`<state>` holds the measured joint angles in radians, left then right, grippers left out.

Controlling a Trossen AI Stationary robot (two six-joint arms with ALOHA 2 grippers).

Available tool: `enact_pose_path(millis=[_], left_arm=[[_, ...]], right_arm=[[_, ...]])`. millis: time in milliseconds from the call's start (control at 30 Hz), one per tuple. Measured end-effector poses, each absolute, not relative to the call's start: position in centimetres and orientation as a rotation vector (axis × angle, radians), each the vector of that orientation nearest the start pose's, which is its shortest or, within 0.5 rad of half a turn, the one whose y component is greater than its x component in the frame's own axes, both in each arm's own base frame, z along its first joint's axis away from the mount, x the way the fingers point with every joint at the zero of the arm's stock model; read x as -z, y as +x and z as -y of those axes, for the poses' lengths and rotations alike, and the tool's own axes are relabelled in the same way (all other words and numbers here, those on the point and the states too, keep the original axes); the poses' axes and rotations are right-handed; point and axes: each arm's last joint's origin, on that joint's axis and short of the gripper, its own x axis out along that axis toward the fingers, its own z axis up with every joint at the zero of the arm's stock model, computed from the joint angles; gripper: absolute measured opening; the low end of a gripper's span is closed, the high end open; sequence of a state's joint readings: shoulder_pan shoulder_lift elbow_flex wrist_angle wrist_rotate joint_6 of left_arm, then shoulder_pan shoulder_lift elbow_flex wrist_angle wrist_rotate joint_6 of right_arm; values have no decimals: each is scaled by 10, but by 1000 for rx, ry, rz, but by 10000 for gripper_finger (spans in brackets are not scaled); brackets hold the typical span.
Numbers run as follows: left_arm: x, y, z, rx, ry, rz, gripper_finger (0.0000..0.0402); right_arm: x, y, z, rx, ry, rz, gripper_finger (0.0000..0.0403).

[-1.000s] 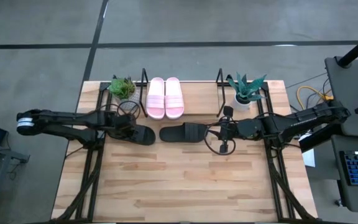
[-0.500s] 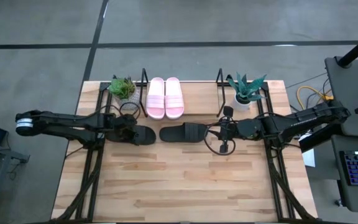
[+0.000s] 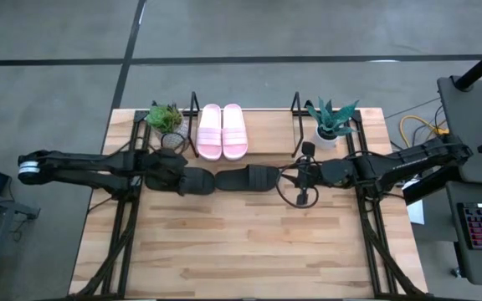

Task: Pick and place slides into the shelf
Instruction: Put the left black slides on the shelf

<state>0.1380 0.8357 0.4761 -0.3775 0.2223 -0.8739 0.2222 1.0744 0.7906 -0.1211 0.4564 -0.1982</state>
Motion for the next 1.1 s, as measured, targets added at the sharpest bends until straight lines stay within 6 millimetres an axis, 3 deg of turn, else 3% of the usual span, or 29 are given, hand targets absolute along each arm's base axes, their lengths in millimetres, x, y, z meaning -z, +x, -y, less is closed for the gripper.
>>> enact_pose_path(millis=[267,600,700,867,1100], left_arm=[[-244,159,-10,-180,-798,-509,1],[-288,179,-3,-31,-153,-62,0],[-294,189,-4,-61,54,27,0],[-292,208,-5,-117,222,89,0],[-289,227,-5,-136,338,171,0]], right_arm=[[-294,230,-39,208,-253,-378,72],[-333,232,-39,216,-215,-264,72],[-347,232,-39,216,-203,-228,73],[-364,231,-39,210,-191,-191,90],[-367,248,-41,213,-211,-252,172]])
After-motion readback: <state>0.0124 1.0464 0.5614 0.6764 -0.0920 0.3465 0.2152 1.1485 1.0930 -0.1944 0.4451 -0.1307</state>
